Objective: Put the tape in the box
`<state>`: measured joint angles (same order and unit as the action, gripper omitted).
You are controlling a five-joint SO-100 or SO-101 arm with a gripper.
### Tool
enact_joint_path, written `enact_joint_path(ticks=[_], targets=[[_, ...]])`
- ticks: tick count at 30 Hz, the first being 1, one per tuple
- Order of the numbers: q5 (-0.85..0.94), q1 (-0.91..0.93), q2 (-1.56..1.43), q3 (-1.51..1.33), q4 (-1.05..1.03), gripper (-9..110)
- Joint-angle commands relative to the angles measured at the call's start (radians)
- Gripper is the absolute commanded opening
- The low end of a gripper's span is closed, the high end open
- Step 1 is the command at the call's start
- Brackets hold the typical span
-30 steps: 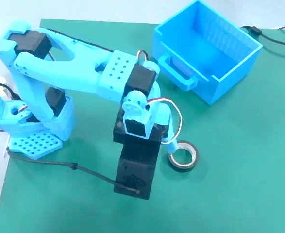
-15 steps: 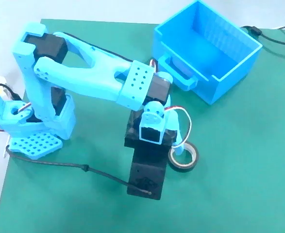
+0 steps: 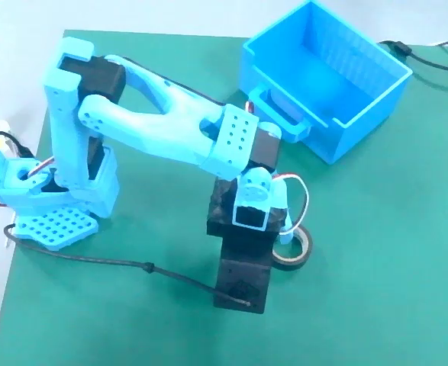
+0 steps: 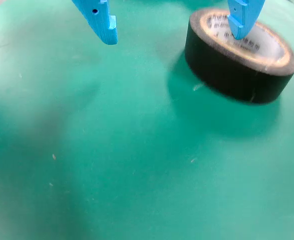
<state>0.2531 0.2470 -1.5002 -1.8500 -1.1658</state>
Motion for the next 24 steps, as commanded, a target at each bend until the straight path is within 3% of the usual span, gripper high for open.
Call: enact_joint_path(ticks=[1,19,24], targets=[[0.009,0.000,0.021,0.118,0.002,33],[0.003,0.003,0.092,0.170,0.018,33],[0.003,0.003,0.097,0.170,0.018,18]])
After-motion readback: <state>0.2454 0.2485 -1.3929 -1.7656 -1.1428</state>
